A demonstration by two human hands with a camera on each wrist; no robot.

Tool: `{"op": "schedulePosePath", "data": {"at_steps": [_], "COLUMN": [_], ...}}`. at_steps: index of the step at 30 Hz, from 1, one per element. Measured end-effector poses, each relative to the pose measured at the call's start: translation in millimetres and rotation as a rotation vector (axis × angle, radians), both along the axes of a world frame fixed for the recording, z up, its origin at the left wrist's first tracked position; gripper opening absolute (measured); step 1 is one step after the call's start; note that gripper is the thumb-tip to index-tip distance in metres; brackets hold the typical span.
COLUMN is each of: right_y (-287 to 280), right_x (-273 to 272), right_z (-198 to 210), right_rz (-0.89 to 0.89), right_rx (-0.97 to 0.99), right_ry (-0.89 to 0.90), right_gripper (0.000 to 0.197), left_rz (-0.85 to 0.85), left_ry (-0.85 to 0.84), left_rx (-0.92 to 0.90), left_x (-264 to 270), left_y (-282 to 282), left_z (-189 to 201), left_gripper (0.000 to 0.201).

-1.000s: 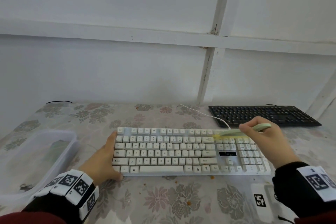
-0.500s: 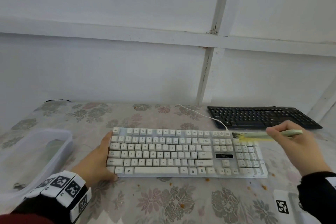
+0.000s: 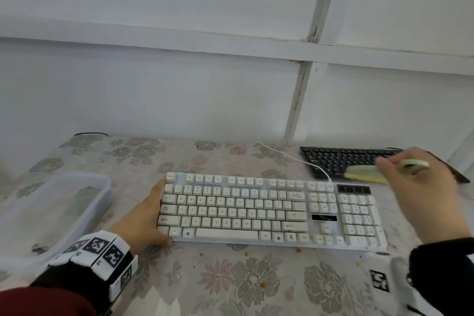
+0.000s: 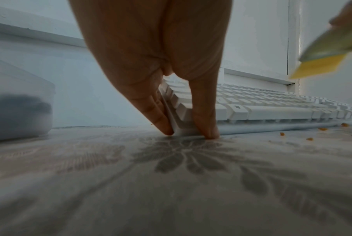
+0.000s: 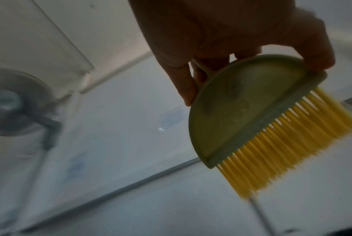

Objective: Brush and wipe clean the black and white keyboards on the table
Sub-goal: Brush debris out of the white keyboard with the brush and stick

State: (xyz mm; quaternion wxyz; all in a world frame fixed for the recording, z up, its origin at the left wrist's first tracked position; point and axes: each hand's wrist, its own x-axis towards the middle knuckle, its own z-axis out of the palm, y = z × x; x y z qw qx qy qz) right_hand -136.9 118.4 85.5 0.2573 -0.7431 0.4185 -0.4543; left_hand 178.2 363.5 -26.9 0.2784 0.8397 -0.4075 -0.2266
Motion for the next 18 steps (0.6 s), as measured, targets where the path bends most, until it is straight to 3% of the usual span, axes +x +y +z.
{"op": "schedulePosePath", "data": {"at_steps": [4,7,12,15,18], "right_y": [74.5,117.0,160.7,167.4,169.5], "right_x": [71.0,122.2,172.4,184.0,188.5], "right_z": [6.4,-13.1,-32.4,-36.8,-39.0], "right_rz": [0.385,0.554,0.613,0.574,0.553], "right_rx": [0.074,0.13,0.081,0.06,0.068], "right_ry": [0.015,0.05,0.19,0.231,0.238], "right_gripper": [0.017,0.02,0.025,0.023,0.024], "left_rz": [-0.01,-0.018,-0.05,-0.052,-0.049], "left_ry": [-0.008,-0.014,-0.013,-0.033,-0.042], "left_rx": [-0.024,-0.033,-0.068,-0.062,-0.056], "left_x": [1.3,2.8,8.3,10.0,10.2], "left_y": [1.1,1.7,0.7,-0.5,-1.3], "left_z": [-1.0,-2.4,-7.5,-10.2,-10.1], "left_gripper": [0.122,0.125,0.12,0.109,0.11]}}
